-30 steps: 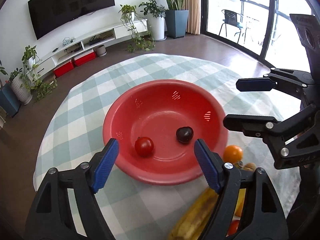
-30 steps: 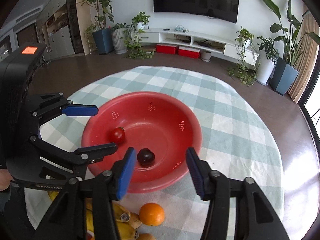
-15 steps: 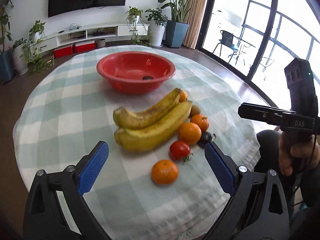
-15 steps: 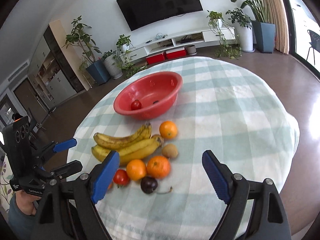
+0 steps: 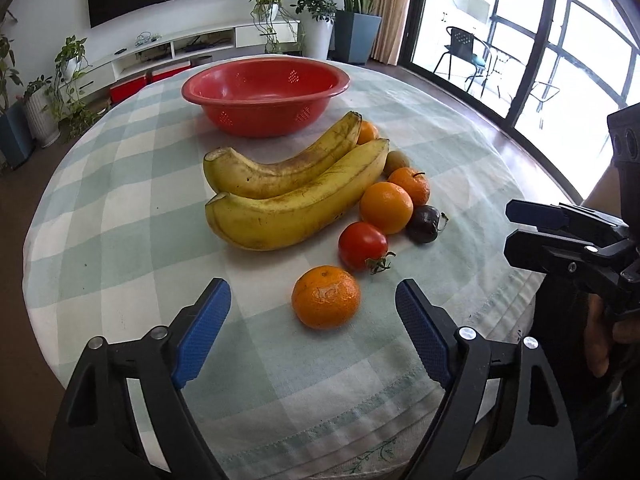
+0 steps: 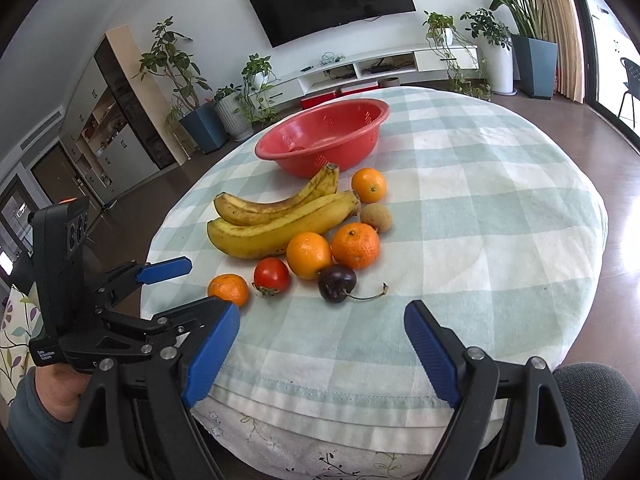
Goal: Organize fruits
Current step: 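Move the left tool back and grasp the tangerine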
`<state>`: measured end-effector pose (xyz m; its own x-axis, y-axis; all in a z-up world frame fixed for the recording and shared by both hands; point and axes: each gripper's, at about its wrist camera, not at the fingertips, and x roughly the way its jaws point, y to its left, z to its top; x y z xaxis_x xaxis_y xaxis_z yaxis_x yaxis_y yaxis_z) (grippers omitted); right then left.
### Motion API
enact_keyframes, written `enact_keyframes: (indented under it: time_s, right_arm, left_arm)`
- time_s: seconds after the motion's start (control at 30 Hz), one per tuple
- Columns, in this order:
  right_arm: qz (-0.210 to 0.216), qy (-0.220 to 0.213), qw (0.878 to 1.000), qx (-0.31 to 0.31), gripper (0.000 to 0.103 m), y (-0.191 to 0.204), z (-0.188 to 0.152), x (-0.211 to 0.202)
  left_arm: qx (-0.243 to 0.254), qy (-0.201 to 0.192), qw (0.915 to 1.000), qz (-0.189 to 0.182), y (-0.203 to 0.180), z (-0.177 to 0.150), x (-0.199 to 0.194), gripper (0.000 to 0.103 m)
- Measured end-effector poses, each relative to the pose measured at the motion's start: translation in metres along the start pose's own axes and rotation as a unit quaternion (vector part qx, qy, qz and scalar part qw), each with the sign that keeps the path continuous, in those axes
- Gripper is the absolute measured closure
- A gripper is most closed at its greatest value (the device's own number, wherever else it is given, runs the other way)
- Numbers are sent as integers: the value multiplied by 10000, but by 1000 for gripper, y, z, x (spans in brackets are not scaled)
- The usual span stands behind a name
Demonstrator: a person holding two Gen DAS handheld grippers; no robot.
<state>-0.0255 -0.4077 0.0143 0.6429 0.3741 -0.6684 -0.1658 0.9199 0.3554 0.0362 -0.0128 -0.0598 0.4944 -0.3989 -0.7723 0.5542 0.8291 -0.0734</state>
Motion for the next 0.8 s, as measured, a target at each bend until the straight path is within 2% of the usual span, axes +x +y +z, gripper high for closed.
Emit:
enact_keyframes:
  time_s: [0.17, 0.27, 0.4, 0.7, 0.8]
  right_arm:
    - [-29, 27, 9999, 98, 16, -4, -2, 1]
    - [-38, 50, 9998, 171, 16, -7, -1, 2]
    - [-39, 63, 9998, 173, 16, -8, -1, 3]
    - [-56, 118, 9997, 195, 16, -9, -2, 6]
    - [-72, 147, 9997, 166, 16, -8, -3, 8]
  left_arm:
    - [159, 170, 9997, -113, 0, 1, 11, 41]
    - [318, 231, 9992, -95, -6, 2, 17, 43]
    - [409, 323, 9986, -118, -10, 2, 25, 60]
    - [306, 305, 9989, -165, -5, 1, 30, 62]
    - [177, 252, 9993, -192, -2, 1, 30, 67]
